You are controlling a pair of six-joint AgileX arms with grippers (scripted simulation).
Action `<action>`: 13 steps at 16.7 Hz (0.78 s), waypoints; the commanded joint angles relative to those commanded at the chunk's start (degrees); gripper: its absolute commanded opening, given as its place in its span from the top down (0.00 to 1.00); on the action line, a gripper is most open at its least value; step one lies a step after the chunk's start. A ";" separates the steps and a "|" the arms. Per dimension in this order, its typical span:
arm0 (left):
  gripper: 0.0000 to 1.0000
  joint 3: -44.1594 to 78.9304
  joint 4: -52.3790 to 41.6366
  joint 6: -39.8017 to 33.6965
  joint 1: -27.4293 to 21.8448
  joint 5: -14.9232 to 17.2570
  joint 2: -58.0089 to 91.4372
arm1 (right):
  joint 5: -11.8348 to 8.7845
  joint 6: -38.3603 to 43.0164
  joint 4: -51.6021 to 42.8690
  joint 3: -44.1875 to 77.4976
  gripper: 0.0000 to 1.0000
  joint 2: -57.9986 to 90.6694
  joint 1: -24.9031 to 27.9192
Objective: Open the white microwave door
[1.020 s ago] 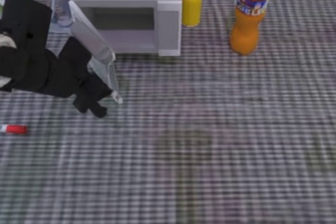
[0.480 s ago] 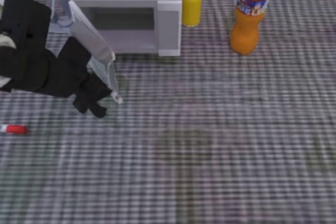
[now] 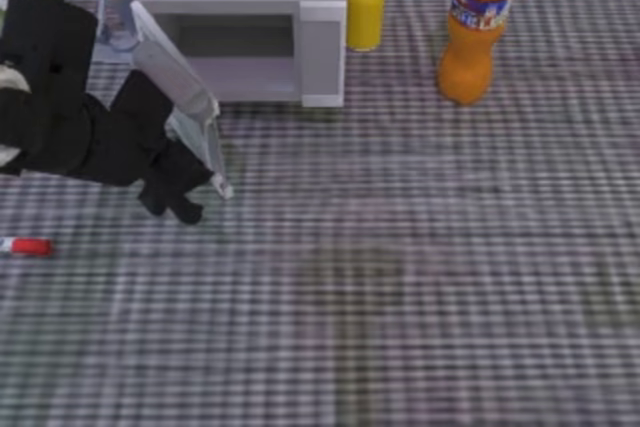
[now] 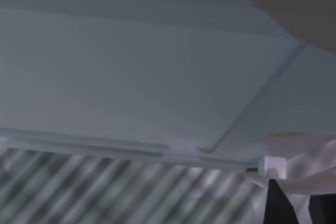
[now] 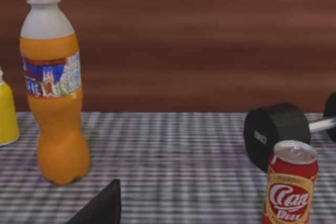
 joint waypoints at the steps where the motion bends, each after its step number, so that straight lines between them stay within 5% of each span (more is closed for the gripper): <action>1: 1.00 0.00 0.00 0.00 0.00 0.00 0.00 | 0.00 0.00 0.00 0.00 0.00 0.00 0.00; 13: 1.00 0.62 -2.68 5.05 2.12 2.84 0.24 | 0.00 0.00 0.00 0.00 0.00 0.00 0.00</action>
